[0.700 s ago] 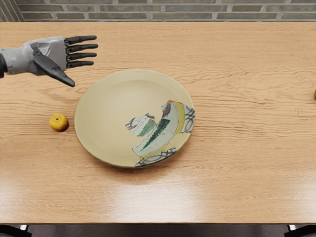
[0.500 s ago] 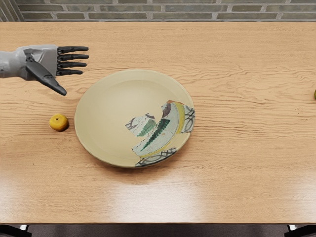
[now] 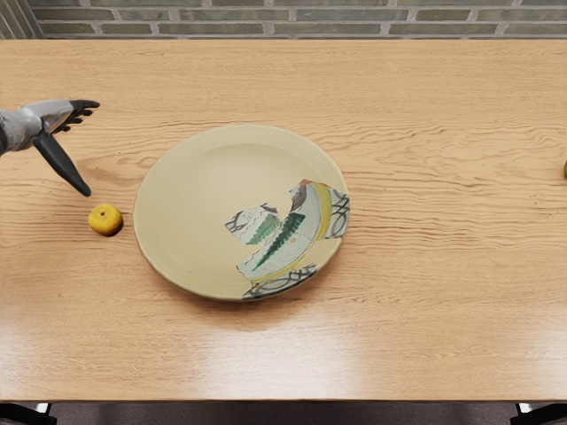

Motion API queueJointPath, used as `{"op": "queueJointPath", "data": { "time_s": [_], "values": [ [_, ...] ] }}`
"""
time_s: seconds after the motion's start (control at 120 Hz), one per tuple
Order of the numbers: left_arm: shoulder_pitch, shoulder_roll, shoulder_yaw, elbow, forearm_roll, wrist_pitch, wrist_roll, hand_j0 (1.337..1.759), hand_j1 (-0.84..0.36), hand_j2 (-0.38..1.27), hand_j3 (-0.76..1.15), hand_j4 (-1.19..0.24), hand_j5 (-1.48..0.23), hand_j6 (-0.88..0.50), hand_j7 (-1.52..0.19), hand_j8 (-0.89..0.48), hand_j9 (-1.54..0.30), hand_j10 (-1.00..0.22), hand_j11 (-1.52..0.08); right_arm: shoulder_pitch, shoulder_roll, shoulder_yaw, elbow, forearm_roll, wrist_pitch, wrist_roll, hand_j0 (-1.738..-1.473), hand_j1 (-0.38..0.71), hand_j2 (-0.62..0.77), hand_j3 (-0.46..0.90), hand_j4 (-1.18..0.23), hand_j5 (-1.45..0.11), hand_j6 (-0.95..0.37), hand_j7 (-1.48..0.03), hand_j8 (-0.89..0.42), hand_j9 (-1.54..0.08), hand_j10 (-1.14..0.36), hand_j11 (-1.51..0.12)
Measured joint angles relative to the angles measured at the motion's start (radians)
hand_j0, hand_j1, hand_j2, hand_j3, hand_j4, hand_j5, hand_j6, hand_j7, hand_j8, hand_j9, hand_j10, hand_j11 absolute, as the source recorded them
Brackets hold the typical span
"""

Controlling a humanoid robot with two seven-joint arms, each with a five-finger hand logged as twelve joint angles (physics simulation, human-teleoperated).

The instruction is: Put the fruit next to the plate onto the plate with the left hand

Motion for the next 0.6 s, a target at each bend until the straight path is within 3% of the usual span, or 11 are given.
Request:
{"op": "queueJointPath", "data": {
  "time_s": [0.092,0.192,0.383,0.6],
  "values": [
    [0.004,0.044,0.105,-0.104,0.008,0.126,-0.035,1.658,0.33,0.0,0.0,-0.02,-0.02,-0.02,-0.02,-0.02,-0.02,-0.02,-0.02,0.0,0.0,0.0,0.0,0.0,0.0,0.0,-1.658,-0.33,0.0,0.0,-0.02,-0.02,-0.02,-0.02,-0.02,-0.02,-0.02,-0.02],
    [0.013,0.032,0.202,-0.159,0.011,0.254,-0.064,1.658,0.32,0.01,0.0,-0.03,-0.03,-0.03,-0.03,-0.03,-0.03,-0.03,-0.03,0.0,0.0,0.0,0.0,0.0,0.0,0.0,-1.658,-0.33,0.0,0.0,-0.02,-0.02,-0.02,-0.02,-0.02,-0.02,-0.02,-0.02],
    [0.032,-0.002,0.302,-0.188,0.013,0.385,-0.083,1.658,0.23,0.02,0.0,-0.1,-0.13,-0.1,-0.13,-0.1,-0.13,-0.1,-0.13,0.0,0.0,0.0,0.0,0.0,0.0,0.0,-1.658,-0.33,0.0,0.0,-0.02,-0.02,-0.02,-0.02,-0.02,-0.02,-0.02,-0.02],
    [0.039,-0.053,0.33,-0.192,0.016,0.484,-0.086,1.658,0.09,0.05,0.0,-0.22,-0.28,-0.22,-0.28,-0.22,-0.28,-0.22,-0.28,0.0,0.0,0.0,0.0,0.0,0.0,0.0,-1.658,-0.33,0.0,0.0,-0.02,-0.02,-0.02,-0.02,-0.02,-0.02,-0.02,-0.02]
  ]
}}
